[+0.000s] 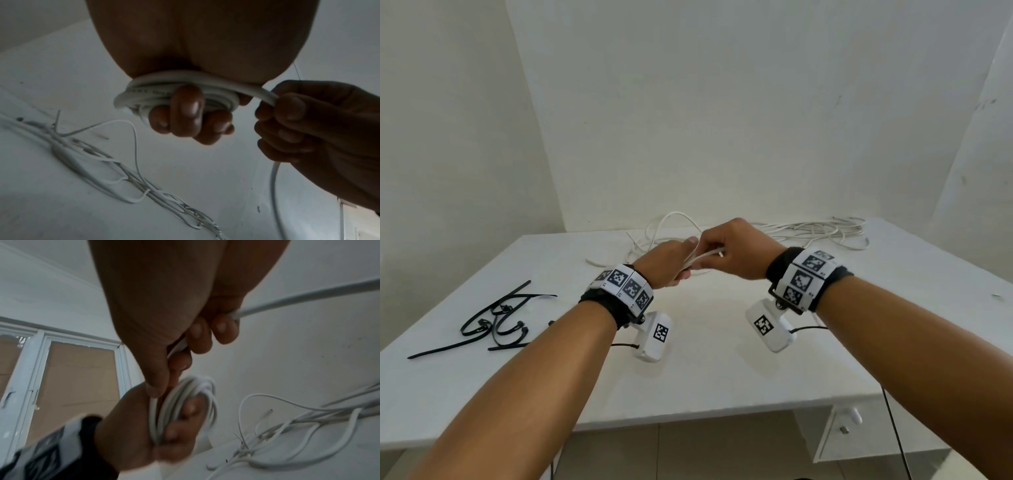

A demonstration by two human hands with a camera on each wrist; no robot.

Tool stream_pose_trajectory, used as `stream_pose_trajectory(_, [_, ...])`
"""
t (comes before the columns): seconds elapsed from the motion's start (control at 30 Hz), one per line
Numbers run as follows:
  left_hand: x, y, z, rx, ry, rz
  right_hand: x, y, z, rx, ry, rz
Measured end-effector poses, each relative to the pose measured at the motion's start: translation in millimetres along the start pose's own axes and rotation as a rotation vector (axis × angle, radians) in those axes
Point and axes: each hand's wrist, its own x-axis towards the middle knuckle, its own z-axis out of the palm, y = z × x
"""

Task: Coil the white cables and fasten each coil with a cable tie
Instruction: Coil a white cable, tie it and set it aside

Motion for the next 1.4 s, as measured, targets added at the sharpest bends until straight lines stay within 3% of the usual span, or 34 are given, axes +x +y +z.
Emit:
stream_pose_trajectory(0.07, [-8, 3, 3, -0.288, -0.049, -0.073, 1, 5, -13, 0.073, 0.02, 0.01])
stream_pose_trajectory(0.3, [-17, 21, 6, -0.423, -0.167, 0.115, 5, 18, -30, 0.269, 0.14, 0.037])
stream_pose_trajectory(0.5, [-21, 42, -2, -0.869, -0.226, 0.193, -1, 22, -12, 0.381, 0.216, 0.059])
stream_pose_trajectory(0.67, [-22, 53, -19, -1.118, -0.108, 0.273, -12, 6, 20, 0.973, 0.176, 0.257])
stream_pose_trajectory(0.77, [-21, 57, -24, -1.219, -0.104, 0.291, -12, -8, 32, 1.198, 0.146, 0.243])
stream_pose_trajectory(1.03, [-21, 58, -21, -1.246, -0.108, 0.31, -6, -24, 35, 1.296, 0.231, 0.187])
stream_pose_trajectory(1.27, [-19, 59, -37, -1.057, -0.412, 0.4, -13, -31, 28, 1.322, 0.254, 0.209])
stream_pose_trajectory(1.4, [-22, 58, -39, -1.014, -0.301, 0.319, -11, -34, 30, 1.301, 0.266, 0.214])
